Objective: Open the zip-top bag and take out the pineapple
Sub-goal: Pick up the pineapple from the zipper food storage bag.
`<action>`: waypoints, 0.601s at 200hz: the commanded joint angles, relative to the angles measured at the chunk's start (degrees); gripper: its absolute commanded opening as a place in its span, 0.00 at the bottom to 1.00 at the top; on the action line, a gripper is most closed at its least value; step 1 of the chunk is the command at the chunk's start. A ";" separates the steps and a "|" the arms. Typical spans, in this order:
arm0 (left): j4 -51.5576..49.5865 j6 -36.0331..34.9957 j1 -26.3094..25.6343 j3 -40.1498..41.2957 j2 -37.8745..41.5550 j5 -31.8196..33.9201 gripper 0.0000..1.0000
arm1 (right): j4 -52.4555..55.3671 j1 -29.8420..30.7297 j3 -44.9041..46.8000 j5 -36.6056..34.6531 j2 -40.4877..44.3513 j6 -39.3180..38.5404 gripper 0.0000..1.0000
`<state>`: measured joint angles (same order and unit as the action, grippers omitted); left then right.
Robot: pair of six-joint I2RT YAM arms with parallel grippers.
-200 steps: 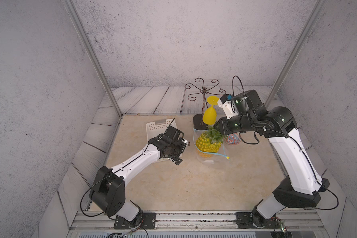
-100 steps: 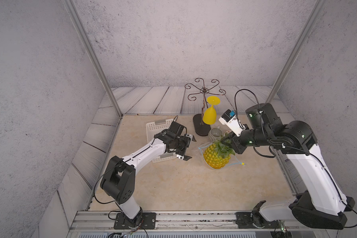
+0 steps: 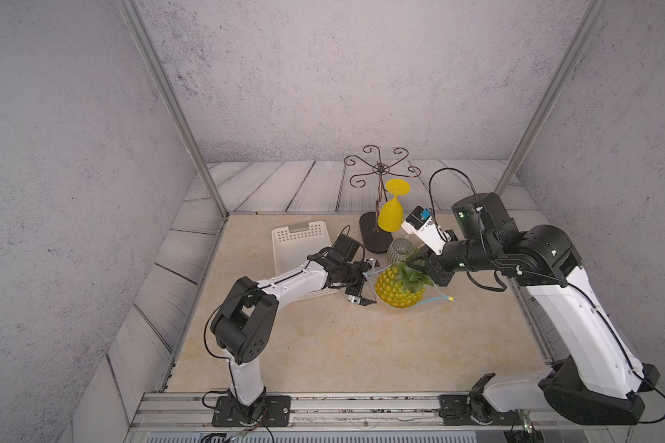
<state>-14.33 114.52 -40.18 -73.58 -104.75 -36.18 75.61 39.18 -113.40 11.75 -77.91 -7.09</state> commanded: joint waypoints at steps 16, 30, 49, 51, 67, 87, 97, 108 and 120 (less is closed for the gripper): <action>2.74 2.60 -1.21 0.36 -2.81 3.50 0.03 | -5.61 -0.09 -4.58 3.19 1.68 1.39 0.00; -0.08 1.27 -1.13 -1.96 -3.98 4.91 0.00 | -5.48 -0.03 -6.74 4.06 1.04 2.18 0.00; -4.54 -2.09 -0.79 -5.32 -5.61 5.52 0.00 | -5.54 0.04 -9.74 3.82 0.22 3.41 0.00; -4.91 -2.35 -0.78 -5.49 -5.72 5.69 0.00 | -5.62 0.03 -10.02 3.68 0.22 3.51 0.00; -7.97 -3.64 -0.73 -6.61 -6.07 6.98 0.00 | -6.97 0.03 -11.49 2.67 0.13 4.43 0.00; -9.79 -4.50 -0.75 -7.38 -6.36 7.62 0.00 | -8.04 0.04 -13.37 1.79 -0.33 5.74 0.00; -9.84 -4.47 -0.68 -7.10 -6.30 7.96 0.00 | -8.02 0.10 -14.31 1.26 -0.73 6.22 0.00; -10.23 -4.71 -0.61 -7.09 -6.38 8.31 0.00 | -8.47 0.09 -14.65 0.05 -0.71 6.76 0.00; -11.74 -5.38 -0.59 -7.57 -6.42 8.68 0.00 | -9.94 0.02 -14.22 -1.98 0.07 7.38 0.00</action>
<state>-20.45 111.18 -41.10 -80.42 -110.17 -30.39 75.57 39.18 -125.21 12.25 -78.65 -1.72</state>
